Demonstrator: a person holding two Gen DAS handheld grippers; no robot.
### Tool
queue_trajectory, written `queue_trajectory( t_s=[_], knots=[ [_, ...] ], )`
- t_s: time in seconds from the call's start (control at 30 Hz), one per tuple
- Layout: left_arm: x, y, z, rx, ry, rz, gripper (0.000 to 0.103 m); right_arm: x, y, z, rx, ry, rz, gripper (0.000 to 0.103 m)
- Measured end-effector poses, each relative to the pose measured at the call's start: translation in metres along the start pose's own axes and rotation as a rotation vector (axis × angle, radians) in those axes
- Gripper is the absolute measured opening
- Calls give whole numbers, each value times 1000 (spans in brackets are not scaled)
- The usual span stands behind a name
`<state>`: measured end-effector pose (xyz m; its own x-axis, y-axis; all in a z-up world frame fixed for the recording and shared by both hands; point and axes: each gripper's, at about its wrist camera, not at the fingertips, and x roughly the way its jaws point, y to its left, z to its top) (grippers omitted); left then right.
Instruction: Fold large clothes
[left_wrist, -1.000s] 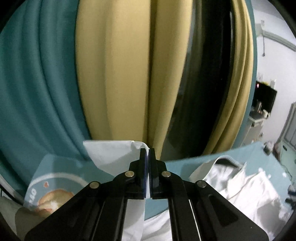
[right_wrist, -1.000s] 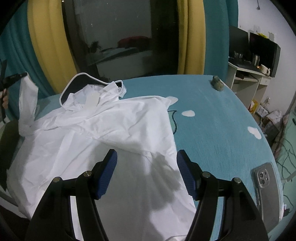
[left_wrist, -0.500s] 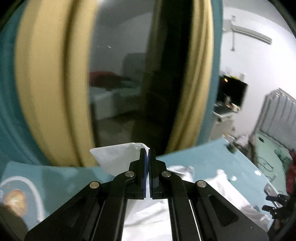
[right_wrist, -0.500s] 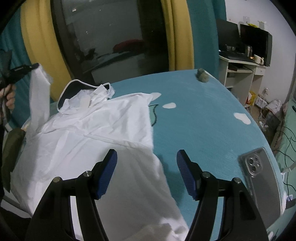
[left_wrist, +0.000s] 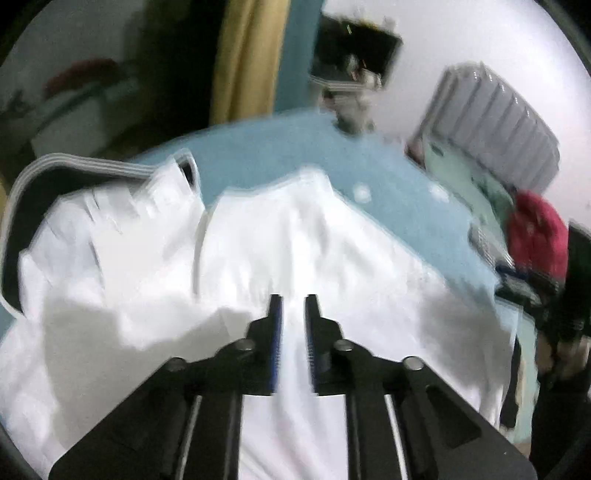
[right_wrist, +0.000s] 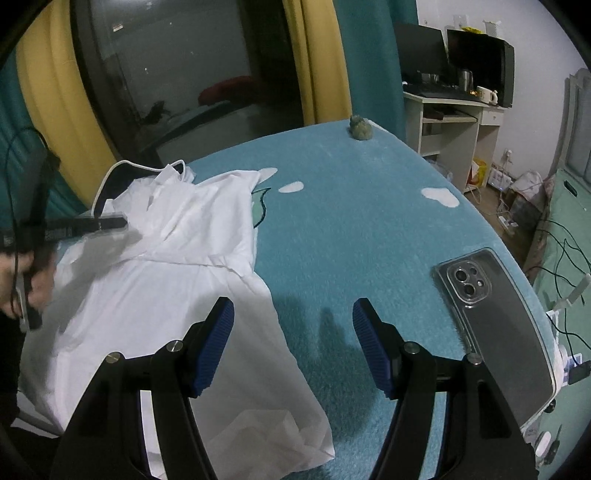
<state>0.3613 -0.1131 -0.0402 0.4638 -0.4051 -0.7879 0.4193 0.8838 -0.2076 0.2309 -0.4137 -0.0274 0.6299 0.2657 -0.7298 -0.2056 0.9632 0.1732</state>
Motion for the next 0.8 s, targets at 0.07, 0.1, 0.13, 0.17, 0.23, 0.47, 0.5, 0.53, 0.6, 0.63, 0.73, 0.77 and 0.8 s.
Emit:
queue_trajectory(
  t_s=[0.07,0.1,0.13,0.17,0.23,0.47,0.5,0.53,0.6,0.63,0.73,0.77,0.8],
  knots=[
    [-8,5,-18,-2,19,-15,18,4,5,1,-16,10,3,67],
    [-14,10,-22,-5,13,-16,18,7,8,2,-24,15,4,67],
    [-28,19,-28,-19,-6,-8,18,12,13,5,-39,24,7,67],
    [-44,30,-36,-36,-25,4,19,15,17,6,-50,28,9,67],
    [-62,49,-46,-61,-57,38,24,24,31,13,-92,36,20,67],
    [-114,148,-90,-214,-144,306,25,83,86,70,-197,32,138,67],
    [-120,158,-98,-234,-149,321,25,96,91,78,-184,43,147,67],
    [-122,171,-104,-261,-153,333,25,109,95,85,-171,60,167,67],
    [-122,194,-116,-324,-154,346,25,130,102,97,-151,91,197,67],
    [-122,204,-122,-355,-152,351,25,139,107,102,-148,101,203,66],
    [-118,219,-134,-393,-141,348,25,170,127,114,-185,139,195,66],
    [-115,222,-139,-403,-133,345,25,176,131,115,-192,149,191,66],
    [-112,224,-143,-410,-126,340,25,183,135,116,-200,163,192,65]
  ],
)
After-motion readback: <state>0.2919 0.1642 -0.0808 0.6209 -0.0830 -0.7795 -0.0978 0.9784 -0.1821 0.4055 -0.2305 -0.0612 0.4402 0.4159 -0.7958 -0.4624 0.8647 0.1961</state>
